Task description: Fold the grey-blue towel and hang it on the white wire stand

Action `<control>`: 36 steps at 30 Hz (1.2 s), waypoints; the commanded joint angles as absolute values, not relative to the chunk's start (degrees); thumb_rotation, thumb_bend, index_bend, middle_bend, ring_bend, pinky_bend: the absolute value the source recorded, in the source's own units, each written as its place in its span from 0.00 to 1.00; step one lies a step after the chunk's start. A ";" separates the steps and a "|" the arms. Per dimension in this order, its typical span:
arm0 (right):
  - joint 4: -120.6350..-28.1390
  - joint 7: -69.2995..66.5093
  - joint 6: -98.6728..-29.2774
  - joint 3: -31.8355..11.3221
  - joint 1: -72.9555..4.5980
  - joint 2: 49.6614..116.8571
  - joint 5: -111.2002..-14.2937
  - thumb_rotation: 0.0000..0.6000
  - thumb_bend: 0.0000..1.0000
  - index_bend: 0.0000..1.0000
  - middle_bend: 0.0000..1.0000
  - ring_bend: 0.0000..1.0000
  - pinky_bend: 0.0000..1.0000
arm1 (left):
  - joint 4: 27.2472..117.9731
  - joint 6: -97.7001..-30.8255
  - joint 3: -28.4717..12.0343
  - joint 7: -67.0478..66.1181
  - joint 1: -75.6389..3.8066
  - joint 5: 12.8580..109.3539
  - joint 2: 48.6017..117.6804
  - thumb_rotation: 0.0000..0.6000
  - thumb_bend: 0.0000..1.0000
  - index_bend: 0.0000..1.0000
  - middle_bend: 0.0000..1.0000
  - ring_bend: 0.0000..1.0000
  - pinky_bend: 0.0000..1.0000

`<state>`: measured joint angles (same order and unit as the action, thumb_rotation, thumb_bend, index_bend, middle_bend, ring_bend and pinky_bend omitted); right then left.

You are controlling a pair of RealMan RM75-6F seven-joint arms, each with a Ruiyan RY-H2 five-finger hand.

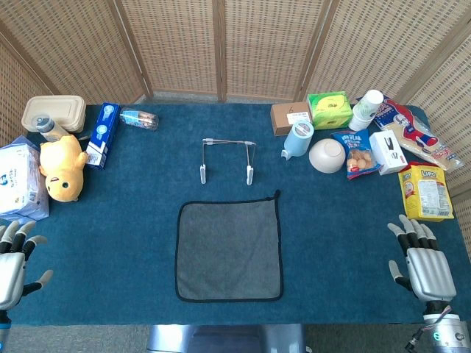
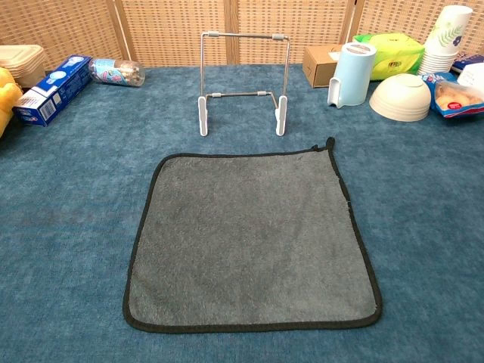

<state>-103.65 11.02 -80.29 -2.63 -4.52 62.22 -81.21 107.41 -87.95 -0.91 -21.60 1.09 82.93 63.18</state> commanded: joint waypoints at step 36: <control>-104.71 10.69 -84.17 -1.51 -1.60 61.31 -81.65 1.00 0.39 0.15 0.03 0.00 0.00 | 112.46 -60.14 -1.02 -13.26 -20.29 94.74 67.24 1.00 0.19 0.33 0.18 0.08 0.01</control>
<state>-104.81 10.81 -84.08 -1.56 -1.71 61.36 -81.68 111.91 -62.27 -0.88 -13.04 -18.35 93.84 65.29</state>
